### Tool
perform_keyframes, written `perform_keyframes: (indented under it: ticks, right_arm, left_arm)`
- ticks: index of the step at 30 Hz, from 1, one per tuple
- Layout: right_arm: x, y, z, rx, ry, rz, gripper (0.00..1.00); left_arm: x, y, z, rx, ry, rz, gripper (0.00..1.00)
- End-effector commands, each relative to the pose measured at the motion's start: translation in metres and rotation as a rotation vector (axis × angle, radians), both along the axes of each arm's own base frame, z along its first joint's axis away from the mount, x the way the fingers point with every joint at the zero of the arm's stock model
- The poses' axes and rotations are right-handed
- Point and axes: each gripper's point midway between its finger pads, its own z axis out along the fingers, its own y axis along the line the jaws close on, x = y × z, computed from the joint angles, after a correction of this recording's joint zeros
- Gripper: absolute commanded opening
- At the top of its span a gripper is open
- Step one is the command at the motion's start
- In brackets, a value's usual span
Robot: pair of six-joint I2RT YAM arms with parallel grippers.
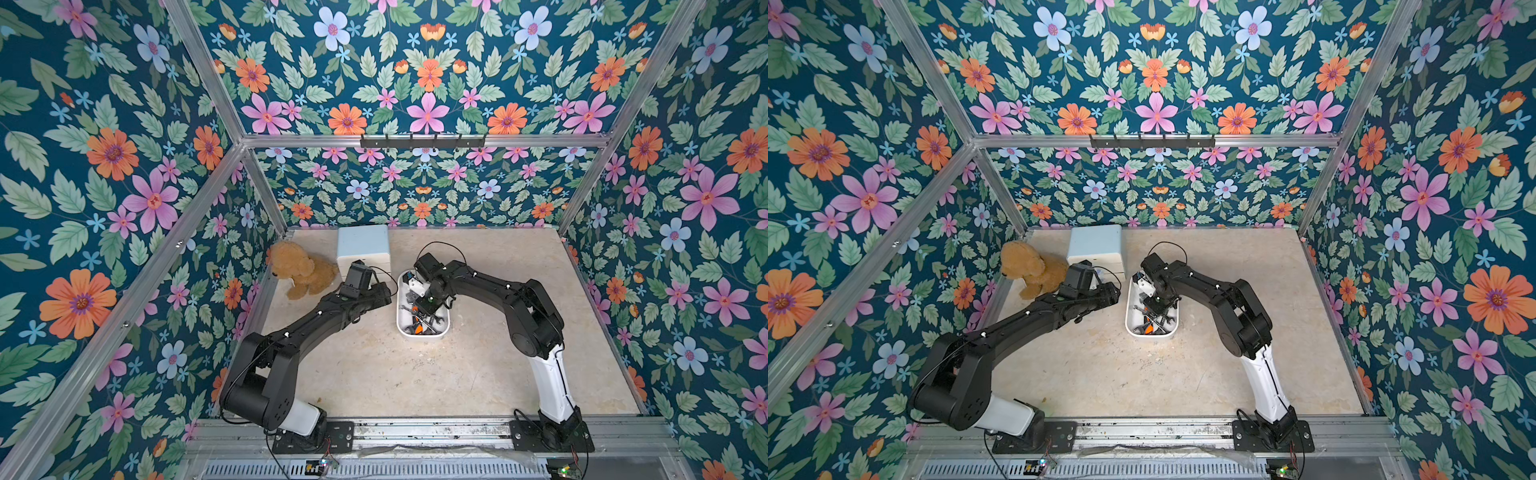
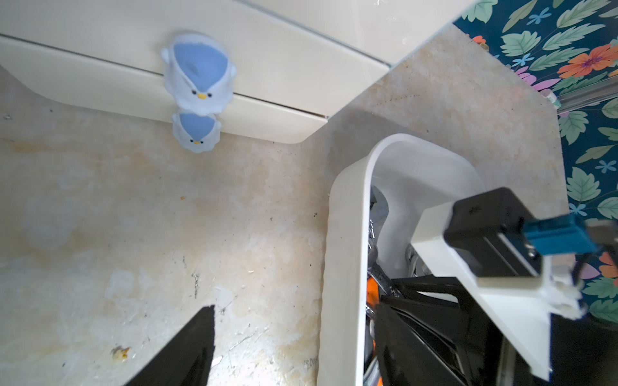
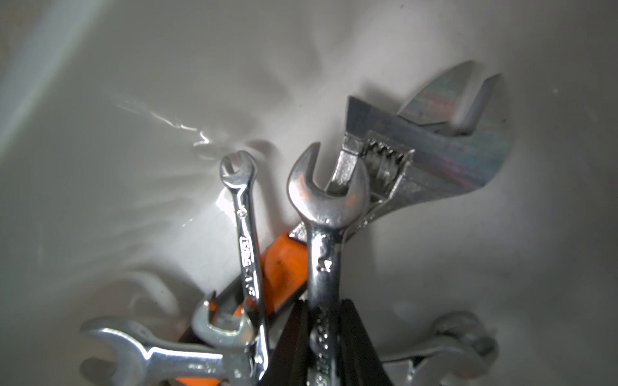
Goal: Take out the wrench from the storage box
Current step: Pick up the wrench from the storage box.
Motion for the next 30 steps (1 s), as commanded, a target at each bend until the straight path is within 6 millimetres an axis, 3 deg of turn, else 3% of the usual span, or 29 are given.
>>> perform_keyframes:
  ticks: [1,19,30]
  right_arm:
    - [-0.001,-0.008,0.002,-0.031,-0.009,-0.022,0.17]
    - [0.004,-0.009,0.008,-0.025,-0.028,-0.104,0.03]
    - [0.018,0.003,0.036,0.040,-0.054,-0.206,0.00]
  left_arm:
    - [0.001,0.003,0.002,-0.001,-0.007,0.015,0.78]
    - [-0.002,0.004,0.002,-0.012,-0.012,0.023,0.78]
    - [-0.003,0.005,0.006,-0.020,-0.029,0.031,0.78]
